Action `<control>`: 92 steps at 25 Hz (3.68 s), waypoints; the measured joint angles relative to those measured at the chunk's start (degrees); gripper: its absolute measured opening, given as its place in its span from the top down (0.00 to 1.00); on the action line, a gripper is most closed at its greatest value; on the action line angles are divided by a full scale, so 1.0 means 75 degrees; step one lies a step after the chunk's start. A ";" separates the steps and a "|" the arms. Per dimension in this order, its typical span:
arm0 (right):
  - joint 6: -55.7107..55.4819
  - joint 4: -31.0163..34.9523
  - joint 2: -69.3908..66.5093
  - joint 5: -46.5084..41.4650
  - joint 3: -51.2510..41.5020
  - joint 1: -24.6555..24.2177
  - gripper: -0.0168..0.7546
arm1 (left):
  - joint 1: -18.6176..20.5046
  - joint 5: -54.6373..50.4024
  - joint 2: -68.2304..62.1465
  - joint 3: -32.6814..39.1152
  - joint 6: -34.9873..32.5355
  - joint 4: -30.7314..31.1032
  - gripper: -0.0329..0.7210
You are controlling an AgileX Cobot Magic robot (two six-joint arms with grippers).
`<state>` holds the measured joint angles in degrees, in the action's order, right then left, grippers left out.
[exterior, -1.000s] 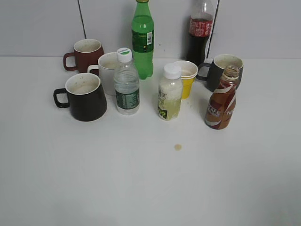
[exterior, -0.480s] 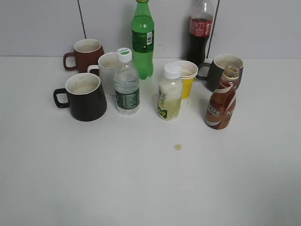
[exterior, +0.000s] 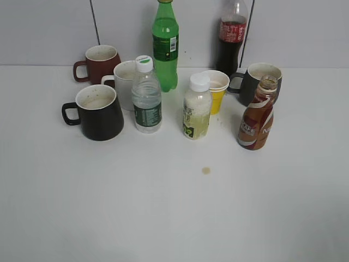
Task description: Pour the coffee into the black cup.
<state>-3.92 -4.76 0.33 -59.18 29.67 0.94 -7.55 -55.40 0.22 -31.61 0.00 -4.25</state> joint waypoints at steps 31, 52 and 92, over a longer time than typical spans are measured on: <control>-0.0037 0.1000 -0.8088 0.9165 -0.0023 0.0467 0.22 | -0.0416 1.2530 -1.0780 0.1564 0.0450 0.0750 0.64; 0.0454 -0.1405 -1.1432 1.5792 -0.2716 0.0736 0.22 | -0.0416 1.6593 -1.4904 0.1702 0.0392 0.1096 0.63; 0.0939 -0.1407 -1.3695 1.7123 -0.2742 0.0736 0.22 | -0.0416 1.6795 -1.7536 -0.1929 -0.0295 0.1128 0.62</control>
<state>3.13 -15.31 -102.38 69.24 9.11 6.46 -10.67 70.56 -131.30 -46.08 -2.21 4.21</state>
